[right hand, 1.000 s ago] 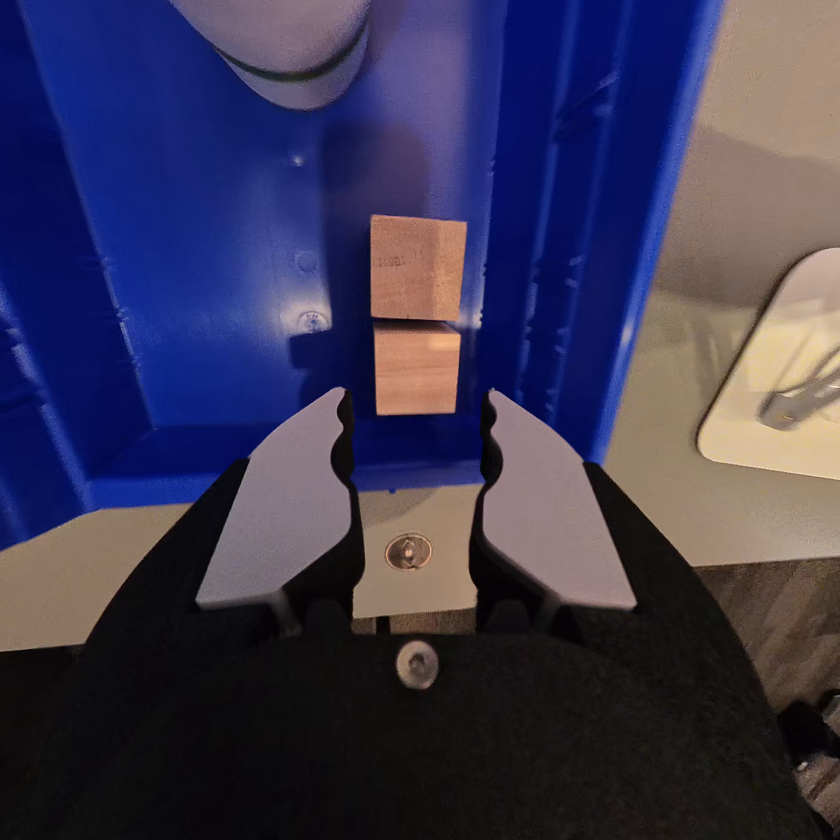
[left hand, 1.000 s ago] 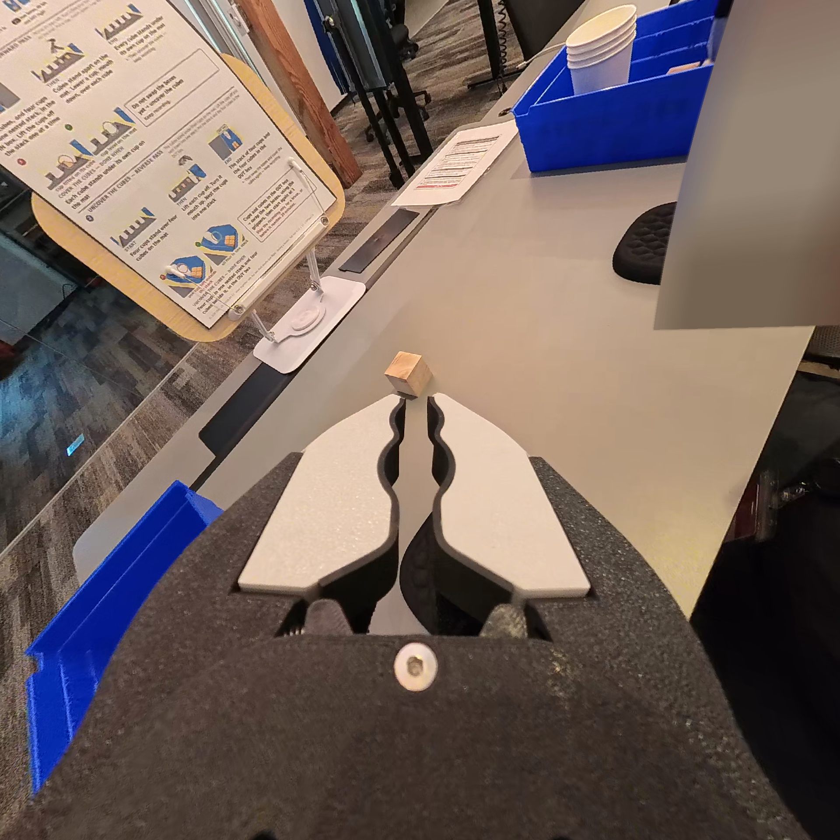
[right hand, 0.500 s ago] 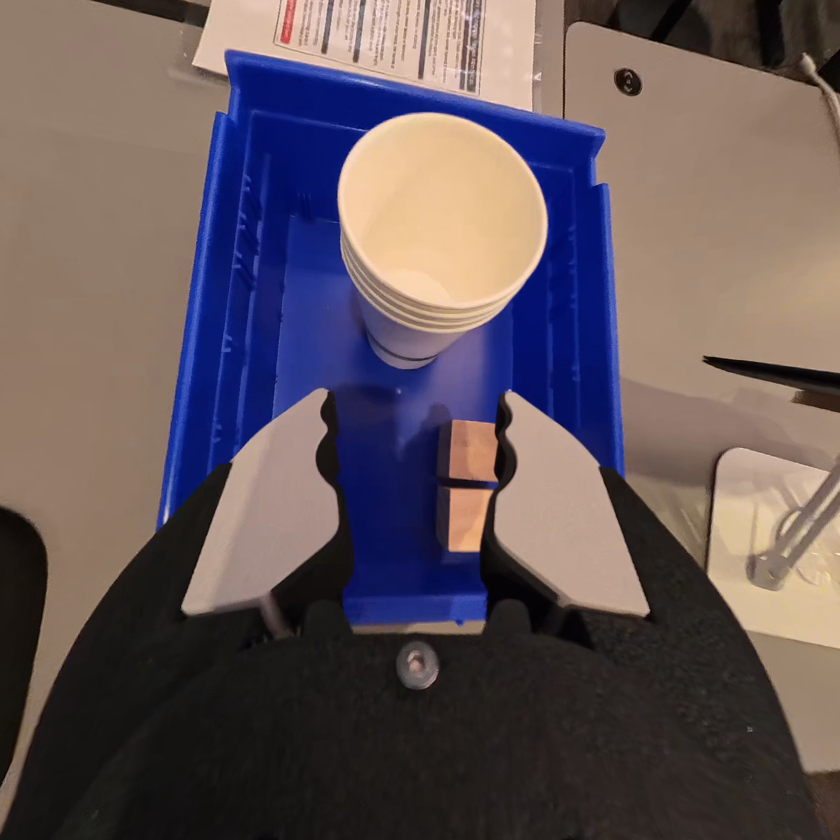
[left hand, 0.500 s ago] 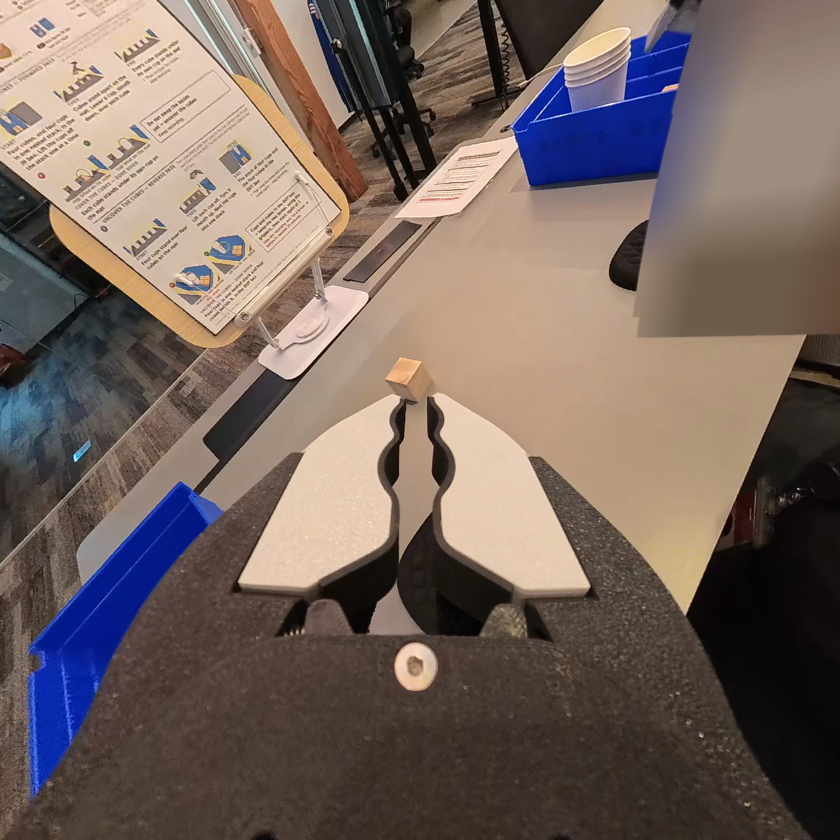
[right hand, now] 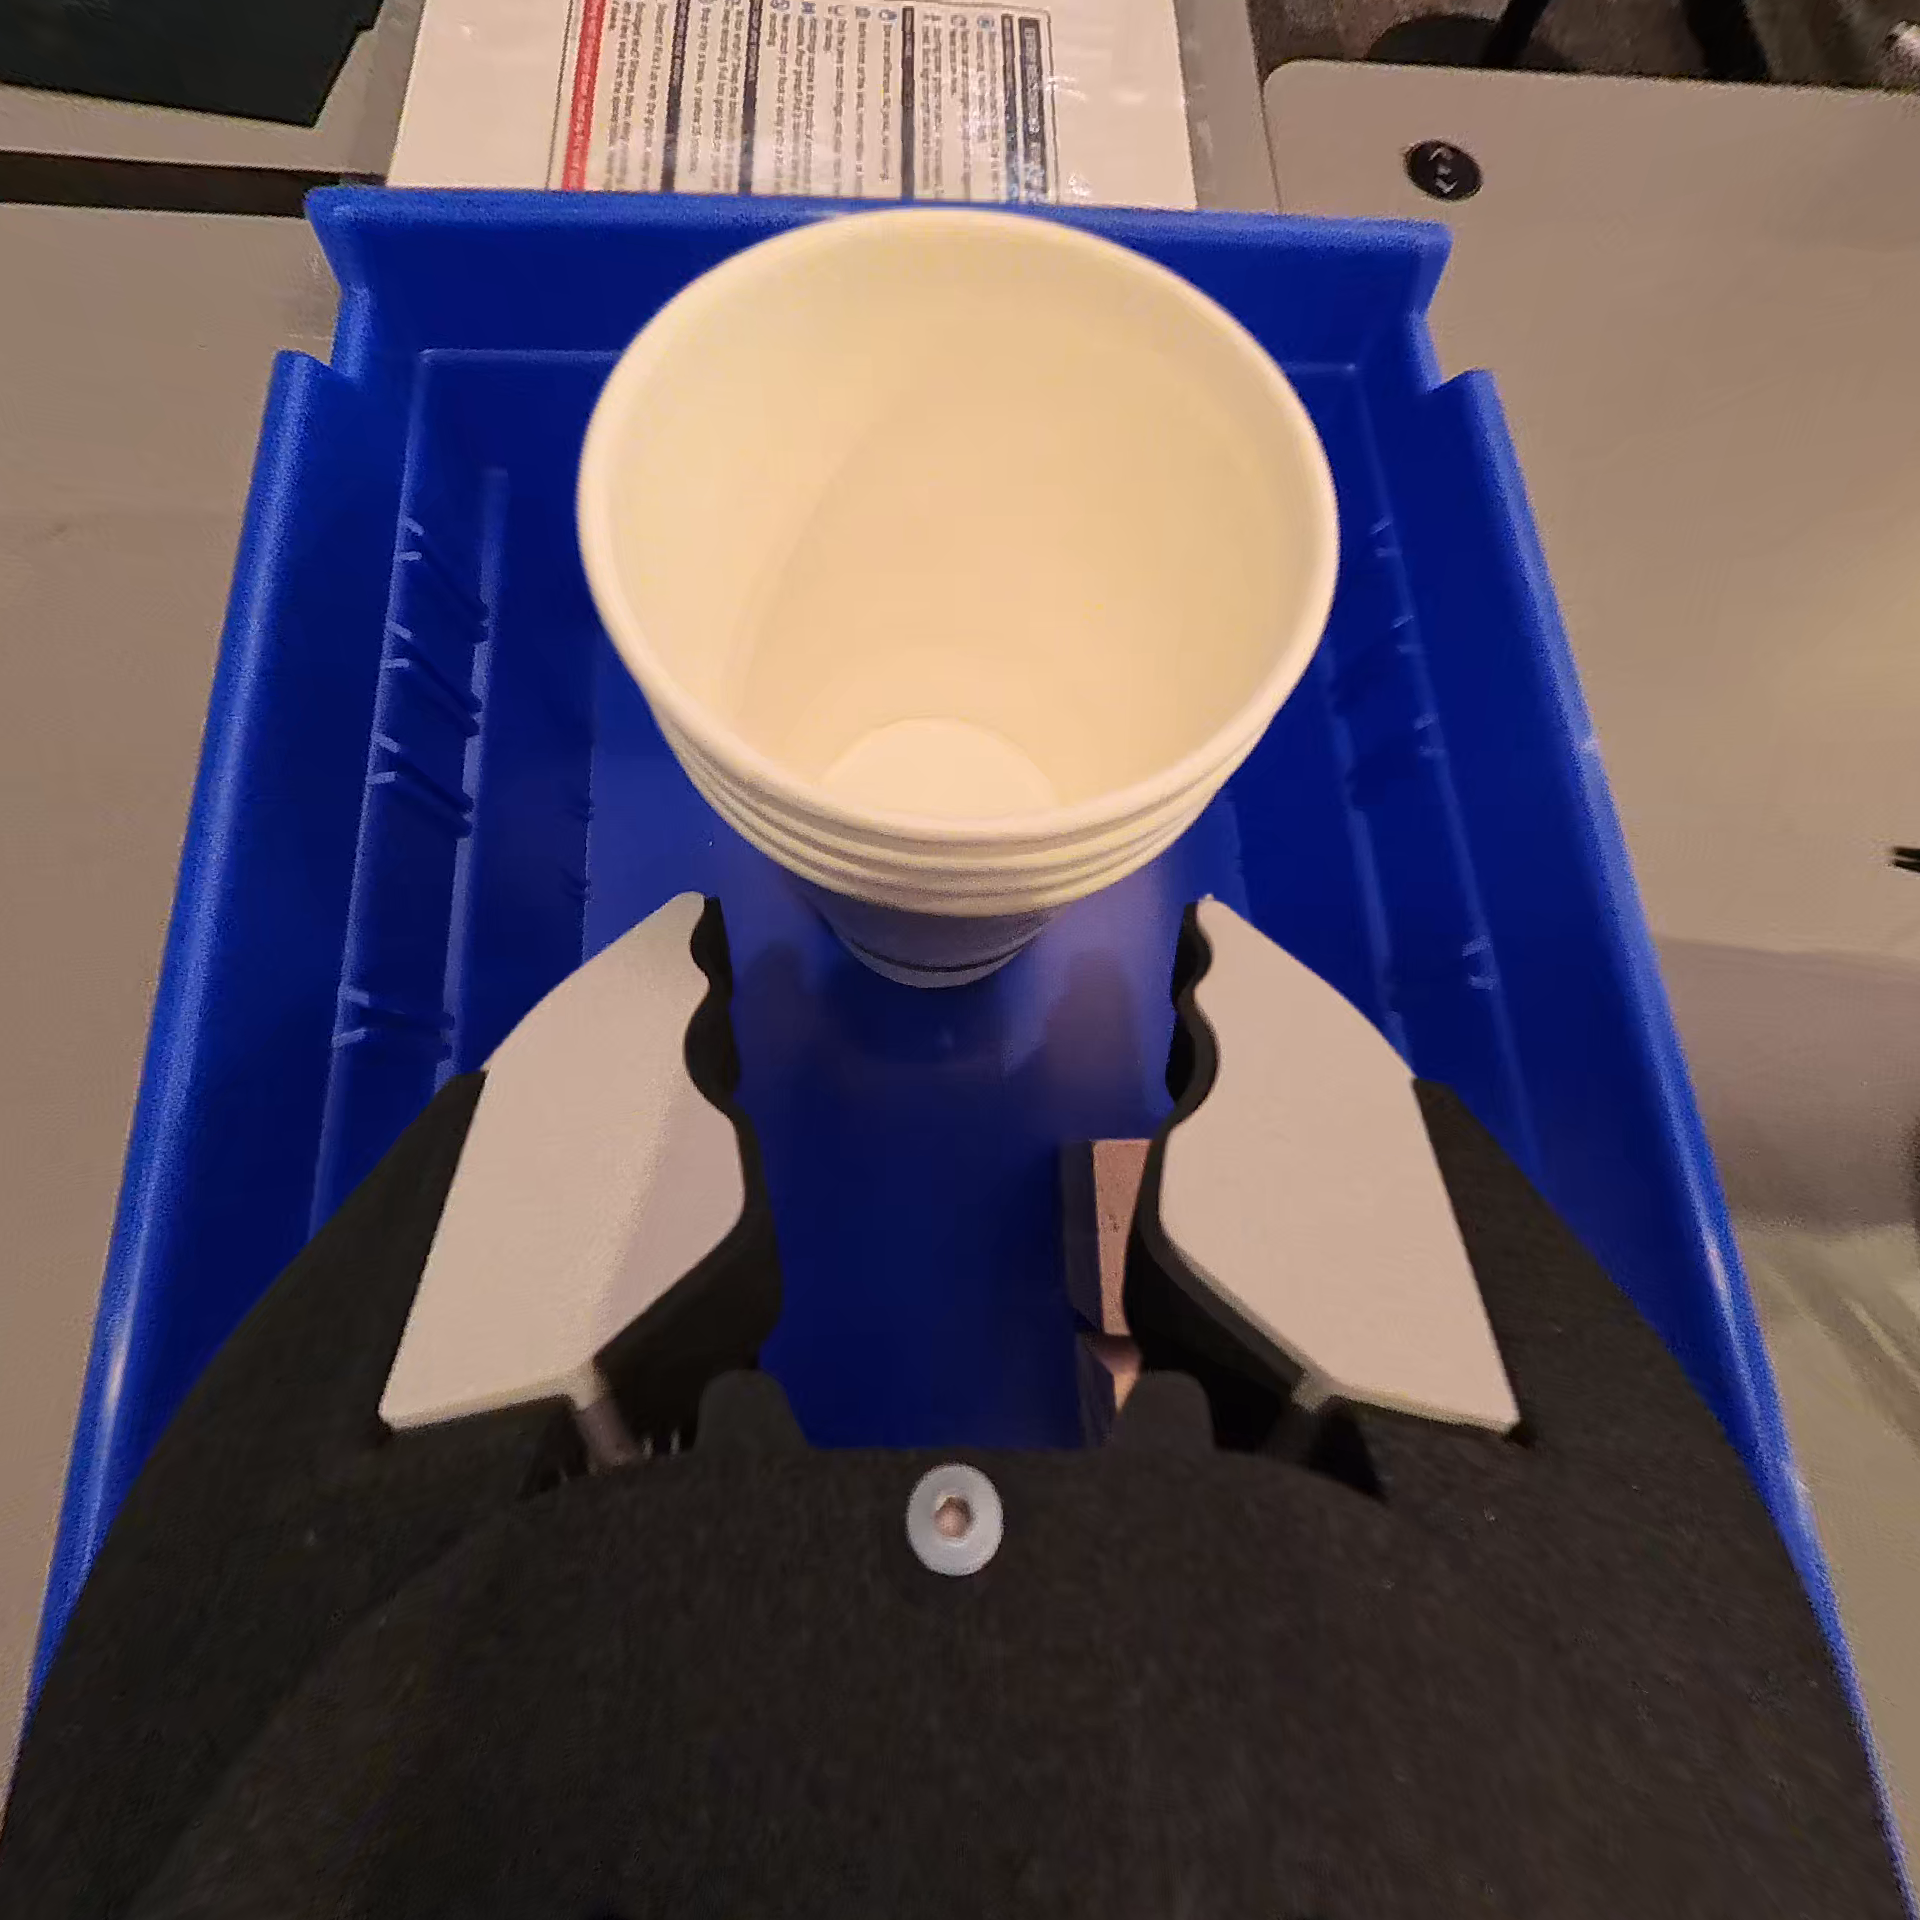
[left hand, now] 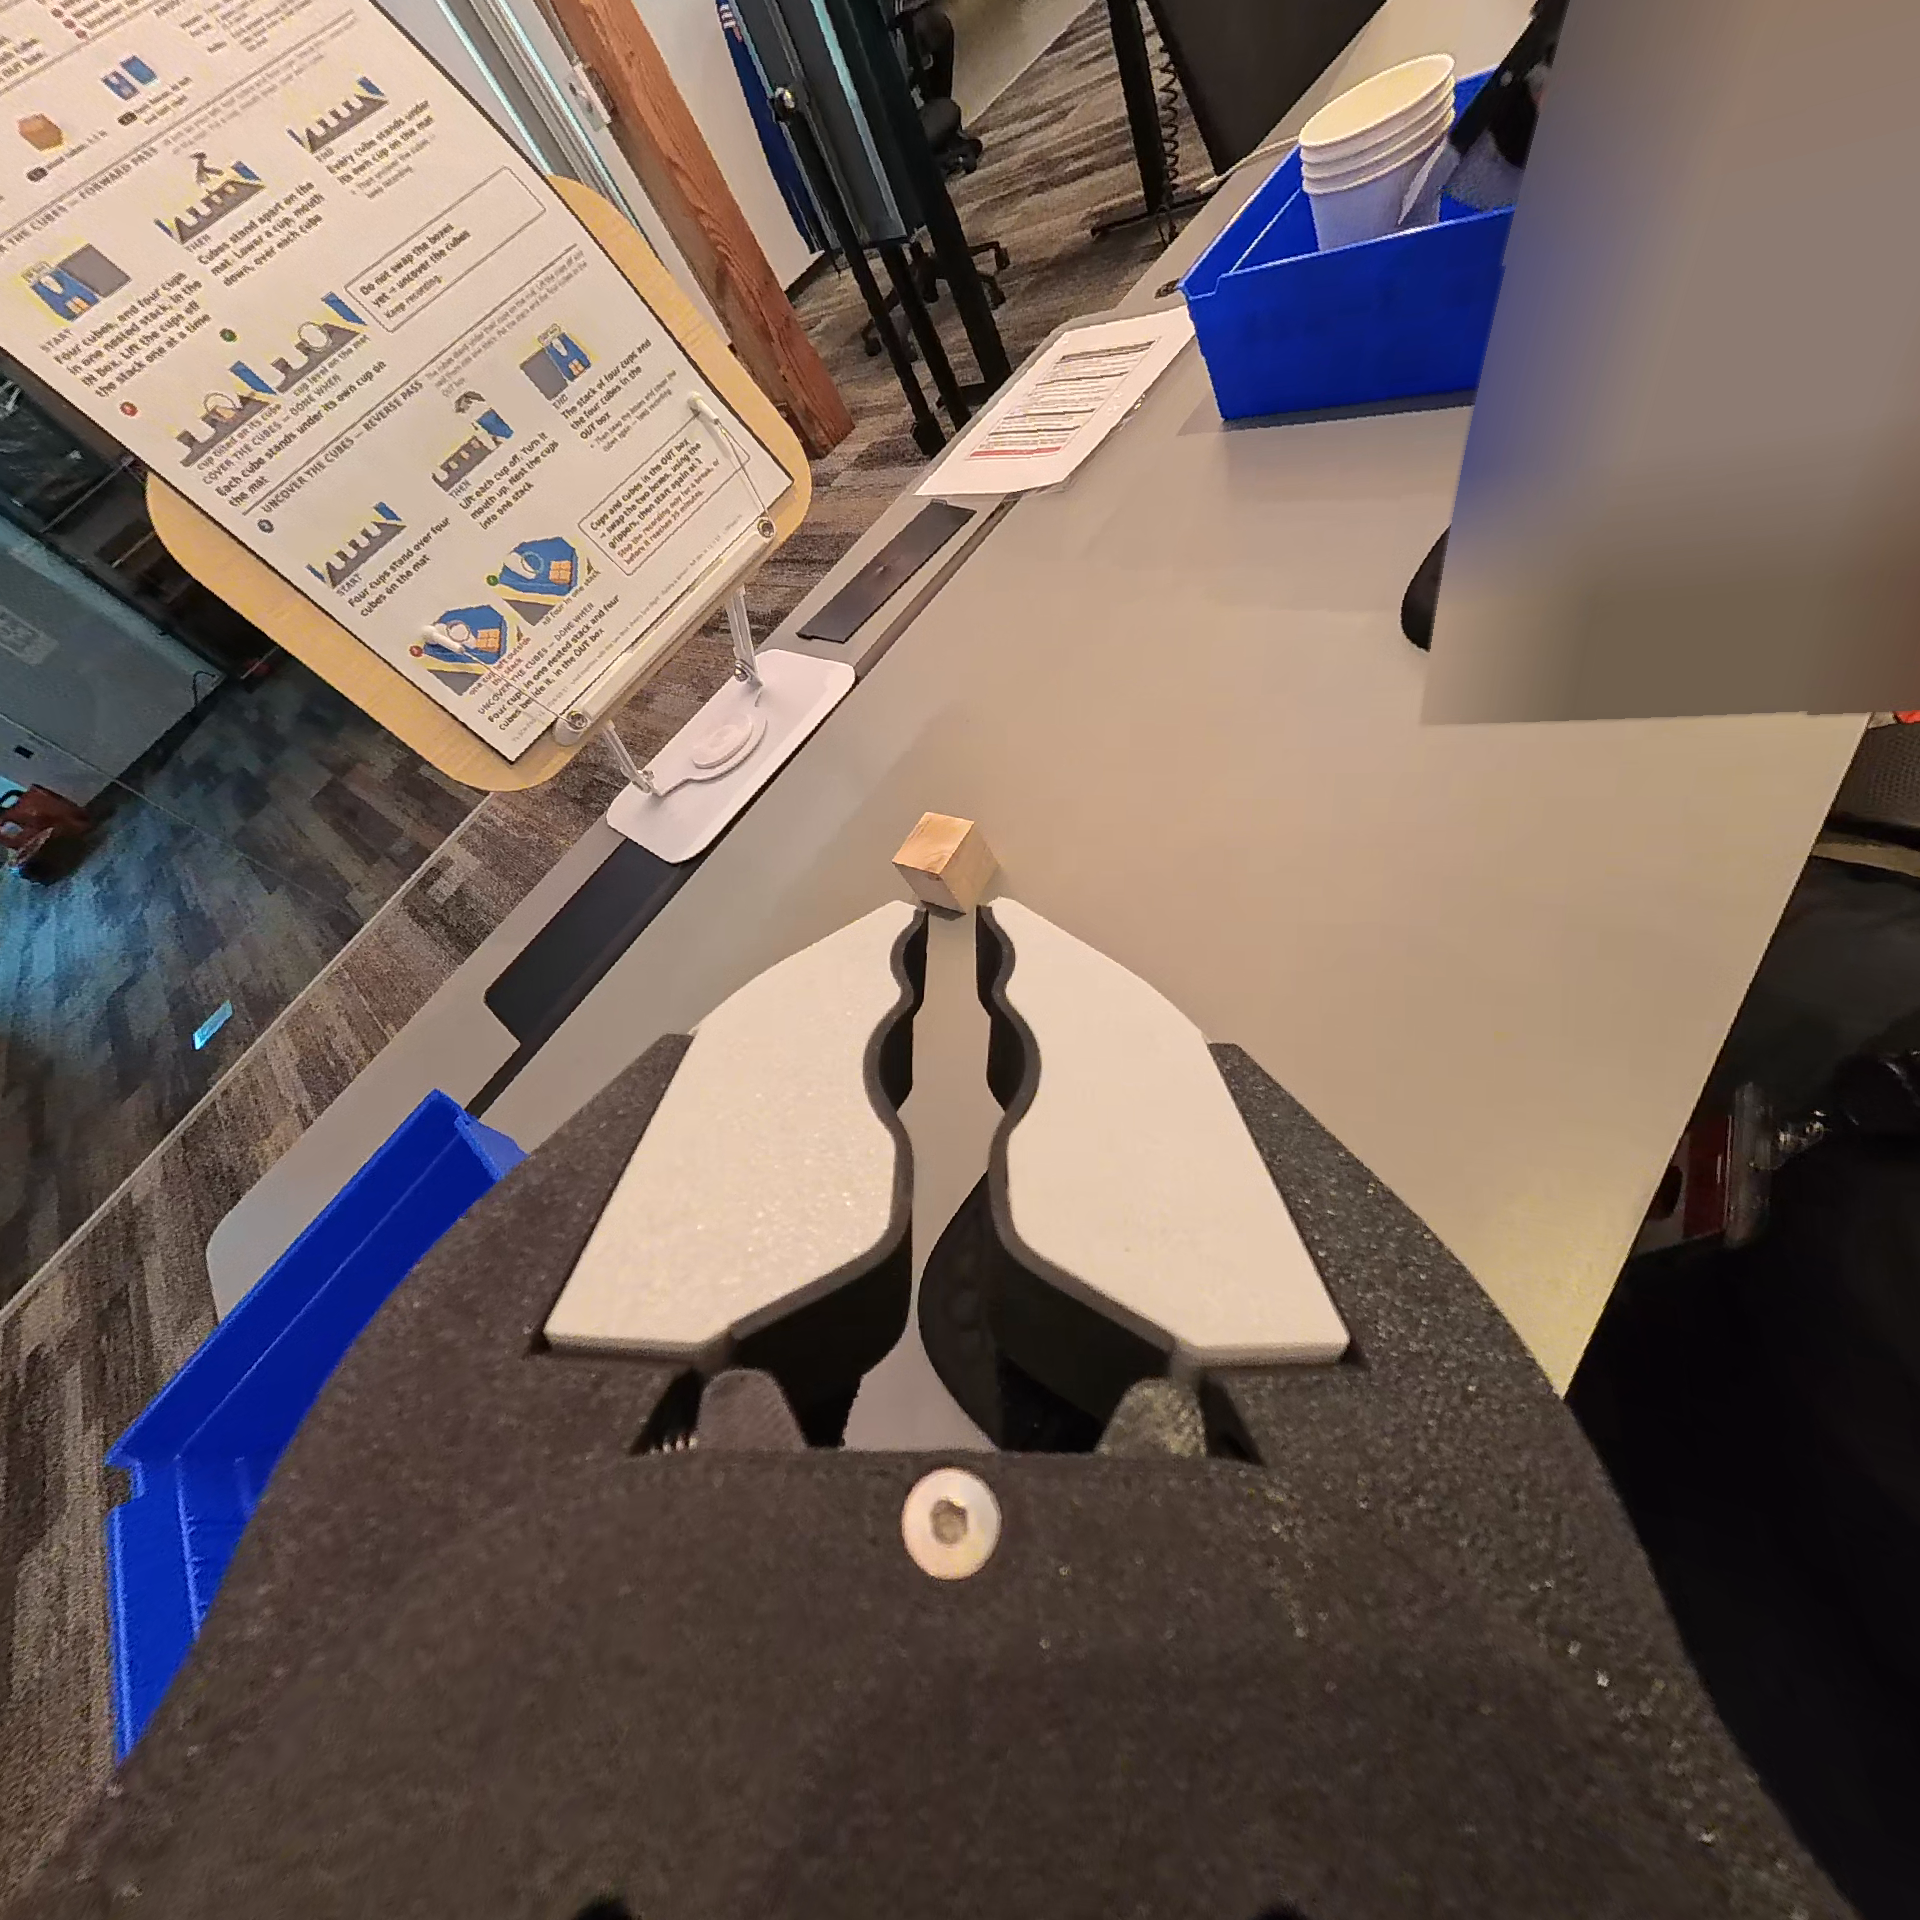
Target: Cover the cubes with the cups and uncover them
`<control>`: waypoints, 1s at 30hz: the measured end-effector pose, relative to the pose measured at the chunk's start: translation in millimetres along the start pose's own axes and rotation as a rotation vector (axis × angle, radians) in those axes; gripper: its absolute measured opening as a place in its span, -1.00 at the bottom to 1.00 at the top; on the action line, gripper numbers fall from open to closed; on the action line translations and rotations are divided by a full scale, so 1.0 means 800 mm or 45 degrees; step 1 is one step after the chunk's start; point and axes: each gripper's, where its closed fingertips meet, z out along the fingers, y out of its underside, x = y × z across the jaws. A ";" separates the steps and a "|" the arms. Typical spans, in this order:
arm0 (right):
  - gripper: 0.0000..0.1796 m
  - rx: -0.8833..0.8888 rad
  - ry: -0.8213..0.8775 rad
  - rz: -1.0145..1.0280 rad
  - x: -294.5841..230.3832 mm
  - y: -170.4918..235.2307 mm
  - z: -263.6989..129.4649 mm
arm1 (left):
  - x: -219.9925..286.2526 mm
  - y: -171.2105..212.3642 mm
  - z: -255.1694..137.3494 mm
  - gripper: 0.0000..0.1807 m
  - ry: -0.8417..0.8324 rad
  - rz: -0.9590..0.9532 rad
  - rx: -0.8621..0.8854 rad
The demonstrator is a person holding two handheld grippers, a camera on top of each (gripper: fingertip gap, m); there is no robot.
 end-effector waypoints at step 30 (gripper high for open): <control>-0.32 -0.118 -0.061 -0.074 -0.004 0.022 0.042 | -0.001 -0.003 0.006 -0.91 0.003 0.007 -0.009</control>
